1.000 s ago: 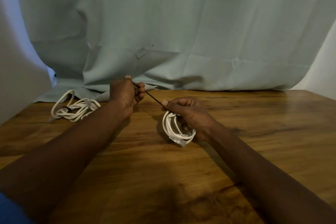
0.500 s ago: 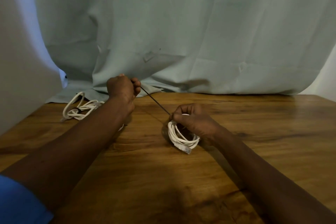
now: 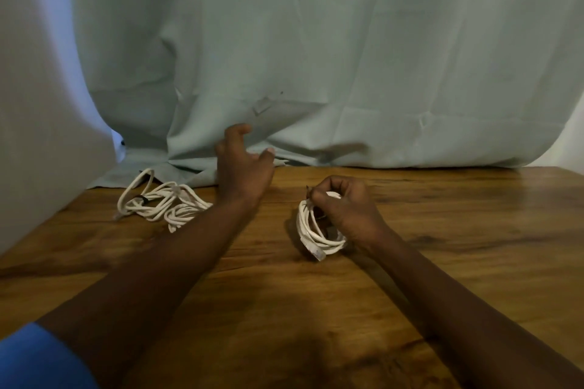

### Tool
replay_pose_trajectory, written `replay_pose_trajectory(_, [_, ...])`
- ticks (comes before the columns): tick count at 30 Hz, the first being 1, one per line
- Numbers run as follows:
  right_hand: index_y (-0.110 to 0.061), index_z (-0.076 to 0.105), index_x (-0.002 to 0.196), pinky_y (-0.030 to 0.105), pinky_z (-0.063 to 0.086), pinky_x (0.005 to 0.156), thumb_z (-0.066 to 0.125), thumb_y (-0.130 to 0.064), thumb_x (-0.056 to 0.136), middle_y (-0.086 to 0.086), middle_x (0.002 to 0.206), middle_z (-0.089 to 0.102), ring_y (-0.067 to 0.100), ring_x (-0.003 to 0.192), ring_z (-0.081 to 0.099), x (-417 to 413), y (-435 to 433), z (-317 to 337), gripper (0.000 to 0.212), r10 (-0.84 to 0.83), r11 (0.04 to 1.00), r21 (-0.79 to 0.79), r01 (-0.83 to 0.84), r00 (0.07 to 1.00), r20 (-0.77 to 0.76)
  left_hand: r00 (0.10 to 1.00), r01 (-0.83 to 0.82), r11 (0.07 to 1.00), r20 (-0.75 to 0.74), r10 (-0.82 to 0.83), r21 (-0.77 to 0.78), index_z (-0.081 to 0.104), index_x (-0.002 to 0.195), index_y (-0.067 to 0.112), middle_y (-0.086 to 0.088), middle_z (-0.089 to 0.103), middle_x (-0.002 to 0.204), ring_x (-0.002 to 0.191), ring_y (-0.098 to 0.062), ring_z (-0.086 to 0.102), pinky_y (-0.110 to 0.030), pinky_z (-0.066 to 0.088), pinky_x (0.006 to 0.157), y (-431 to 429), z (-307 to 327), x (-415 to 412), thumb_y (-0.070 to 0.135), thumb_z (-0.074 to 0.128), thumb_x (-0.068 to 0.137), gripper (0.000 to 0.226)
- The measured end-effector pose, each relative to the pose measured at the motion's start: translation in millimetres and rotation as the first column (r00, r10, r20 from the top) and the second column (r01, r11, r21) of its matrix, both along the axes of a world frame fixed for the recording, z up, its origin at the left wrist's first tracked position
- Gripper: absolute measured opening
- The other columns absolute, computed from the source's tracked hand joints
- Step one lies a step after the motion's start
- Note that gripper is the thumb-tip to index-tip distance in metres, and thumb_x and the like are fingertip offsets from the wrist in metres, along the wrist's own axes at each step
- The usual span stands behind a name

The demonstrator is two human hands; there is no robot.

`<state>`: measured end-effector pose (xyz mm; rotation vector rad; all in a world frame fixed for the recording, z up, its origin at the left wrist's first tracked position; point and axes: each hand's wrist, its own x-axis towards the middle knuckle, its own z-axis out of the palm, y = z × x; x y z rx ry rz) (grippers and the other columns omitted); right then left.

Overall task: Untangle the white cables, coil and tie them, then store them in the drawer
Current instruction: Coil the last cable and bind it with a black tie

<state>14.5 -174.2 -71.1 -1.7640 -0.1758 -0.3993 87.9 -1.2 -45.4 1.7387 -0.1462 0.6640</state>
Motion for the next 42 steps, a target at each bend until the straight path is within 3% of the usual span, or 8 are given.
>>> replay_pose_trajectory(4, [0.002,0.068,0.081,0.04,0.06,0.067,0.074,-0.013,0.088,0.014,0.073,0.074,0.022,0.065,0.07,5,-8,0,0.017,-0.06,0.998,0.015,0.06,0.998,0.014,0.88,0.396,0.839,0.105,-0.462,0.373,0.07,0.122,0.024,0.009,0.07,0.124,0.112,-0.003,0.066,-0.022,0.054,0.093,-16,0,-22,0.019,0.07,0.091,0.031])
replay_pose_trajectory(9, [-0.003,0.061,0.083,0.031,0.056,0.058,0.075,-0.004,0.088,0.01,0.068,0.068,0.017,0.06,0.066,5,-12,6,0.015,-0.083,0.982,0.179,0.06,0.989,0.12,0.73,0.68,0.697,-0.127,-0.672,0.226,0.067,0.131,0.011,-0.003,0.075,0.122,0.114,-0.012,0.071,-0.029,0.056,0.096,-15,-5,-28,0.025,0.064,0.1,0.034])
replay_pose_trajectory(13, [-0.003,0.06,0.083,0.033,0.053,0.056,0.072,0.0,0.088,0.009,0.064,0.062,0.018,0.058,0.059,10,-17,7,0.013,-0.149,0.966,0.238,0.1,0.97,0.195,0.681,0.732,0.671,-0.147,-0.718,0.116,0.062,0.136,0.016,-0.001,0.076,0.11,0.088,-0.005,0.074,-0.018,0.055,0.068,-25,-16,-39,0.024,0.046,0.109,0.033])
replay_pose_trajectory(22, [-0.006,0.062,0.082,0.028,0.049,0.057,0.067,-0.002,0.09,0.005,0.065,0.063,0.013,0.059,0.058,12,-12,3,0.011,-0.183,0.973,0.18,0.144,0.957,0.224,0.692,0.715,0.698,-0.182,-0.699,0.034,0.073,0.104,0.012,0.001,0.073,0.079,0.07,-0.011,0.068,-0.021,0.05,0.055,-33,-15,-40,0.022,0.054,0.106,0.022])
replay_pose_trajectory(28, [-0.012,0.062,0.078,0.027,0.05,0.06,0.073,-0.03,0.095,0.005,0.07,0.07,0.01,0.064,0.064,13,-13,-1,0.027,-0.229,0.972,0.025,0.234,0.915,0.333,0.68,0.714,0.698,-0.193,-0.708,-0.047,0.07,0.098,-0.009,-0.017,0.071,0.082,0.073,-0.023,0.066,-0.028,0.052,0.062,-30,-14,-39,0.016,0.062,0.099,0.027])
replay_pose_trajectory(32, [-0.008,0.065,0.082,0.033,0.053,0.064,0.074,-0.028,0.094,0.007,0.073,0.071,0.012,0.067,0.066,16,-15,-2,0.025,-0.214,0.976,0.03,0.216,0.918,0.334,0.676,0.722,0.692,-0.201,-0.709,-0.013,0.074,0.104,0.006,-0.014,0.079,0.09,0.081,-0.023,0.076,-0.032,0.06,0.072,-32,-16,-42,-0.001,0.072,0.09,0.015])
replay_pose_trajectory(37, [-0.019,0.069,0.094,0.05,0.057,0.065,0.072,-0.04,0.093,0.012,0.08,0.072,0.037,0.074,0.07,21,-17,-7,0.022,-0.154,0.988,0.02,0.155,0.939,0.308,0.737,0.669,0.743,-0.15,-0.659,0.024,0.058,0.128,0.02,-0.01,0.078,0.089,0.079,-0.028,0.076,-0.05,0.063,0.075,-37,-23,-41,-0.01,0.073,0.08,0.058])
replay_pose_trajectory(42, [-0.01,0.07,0.089,0.036,0.051,0.058,0.072,-0.037,0.095,0.006,0.068,0.069,0.016,0.059,0.063,23,-20,-7,0.028,-0.135,0.991,0.054,0.126,0.965,0.226,0.738,0.666,0.746,-0.126,-0.663,-0.022,0.055,0.124,0.026,-0.016,0.076,0.094,0.083,-0.038,0.076,-0.066,0.06,0.076,-41,-31,-42,-0.004,0.073,0.073,0.062])
